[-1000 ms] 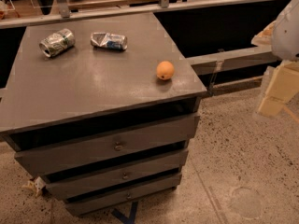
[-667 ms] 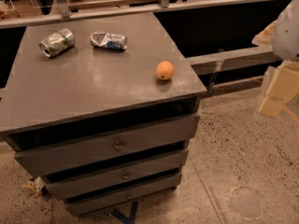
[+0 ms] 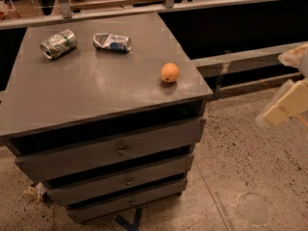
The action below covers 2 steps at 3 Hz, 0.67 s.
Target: Move orange near redbull can
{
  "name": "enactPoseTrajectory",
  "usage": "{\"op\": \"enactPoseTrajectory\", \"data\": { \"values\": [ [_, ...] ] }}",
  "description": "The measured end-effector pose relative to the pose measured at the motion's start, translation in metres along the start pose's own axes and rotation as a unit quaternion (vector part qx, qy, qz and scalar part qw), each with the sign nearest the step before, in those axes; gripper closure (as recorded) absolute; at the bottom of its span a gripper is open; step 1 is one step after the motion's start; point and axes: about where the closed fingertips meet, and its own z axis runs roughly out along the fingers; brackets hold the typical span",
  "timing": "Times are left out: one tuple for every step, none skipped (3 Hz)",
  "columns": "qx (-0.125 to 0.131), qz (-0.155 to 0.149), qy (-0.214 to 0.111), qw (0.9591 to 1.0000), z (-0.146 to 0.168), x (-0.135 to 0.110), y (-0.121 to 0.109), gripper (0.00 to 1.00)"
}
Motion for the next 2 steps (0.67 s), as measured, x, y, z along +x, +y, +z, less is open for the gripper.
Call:
{"op": "enactPoseTrajectory", "data": {
  "values": [
    [0.014, 0.067, -0.102, 0.9924, 0.021, 0.017, -0.009, 0.0],
    [0.04, 0.089, -0.205, 0.9739, 0.033, 0.002, -0.021, 0.0]
  ]
}}
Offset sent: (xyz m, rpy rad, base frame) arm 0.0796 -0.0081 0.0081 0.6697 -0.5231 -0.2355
